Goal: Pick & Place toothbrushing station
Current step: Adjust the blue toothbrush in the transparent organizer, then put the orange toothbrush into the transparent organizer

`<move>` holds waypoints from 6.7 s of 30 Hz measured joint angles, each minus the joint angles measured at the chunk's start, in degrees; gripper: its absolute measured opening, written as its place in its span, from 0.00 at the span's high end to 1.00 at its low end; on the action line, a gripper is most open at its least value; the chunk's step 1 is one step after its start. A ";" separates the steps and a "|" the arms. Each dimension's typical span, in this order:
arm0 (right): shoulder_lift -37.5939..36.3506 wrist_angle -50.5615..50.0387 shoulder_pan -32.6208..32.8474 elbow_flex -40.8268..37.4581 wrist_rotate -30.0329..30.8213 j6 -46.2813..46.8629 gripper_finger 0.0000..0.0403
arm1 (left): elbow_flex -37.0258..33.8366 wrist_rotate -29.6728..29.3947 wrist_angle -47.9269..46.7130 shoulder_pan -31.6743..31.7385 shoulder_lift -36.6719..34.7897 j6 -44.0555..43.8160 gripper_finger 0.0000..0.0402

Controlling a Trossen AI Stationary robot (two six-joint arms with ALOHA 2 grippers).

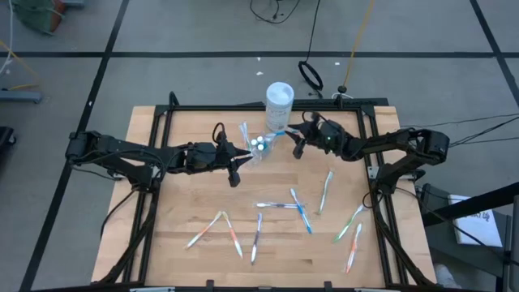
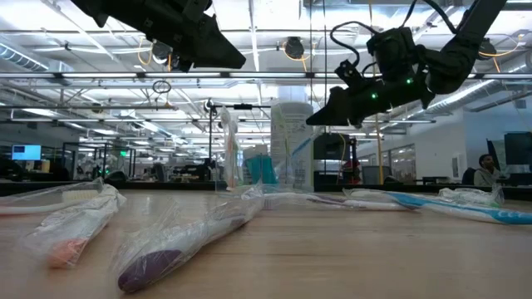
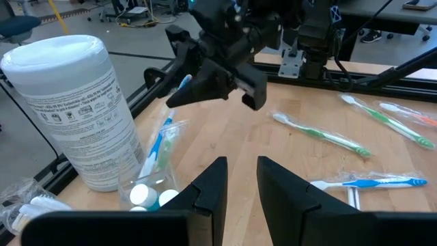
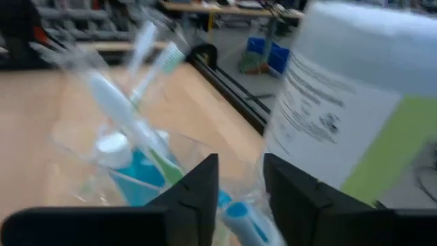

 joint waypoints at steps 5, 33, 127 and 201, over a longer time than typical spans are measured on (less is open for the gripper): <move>0.00 -0.44 0.00 0.00 -0.88 -0.20 0.91 | 0.00 0.00 0.00 0.00 0.00 0.00 0.78; 2.87 -36.91 3.25 28.76 -4.88 -12.36 0.99 | 0.00 -0.05 0.13 0.00 -0.02 6.38 0.78; -13.66 -51.26 13.51 18.69 1.31 -1.84 0.55 | -0.95 -16.21 -31.56 -16.98 -4.38 -28.27 0.98; -13.66 -41.45 13.51 13.97 1.30 -1.80 0.56 | -0.81 18.25 -31.00 -15.43 8.44 -59.50 0.50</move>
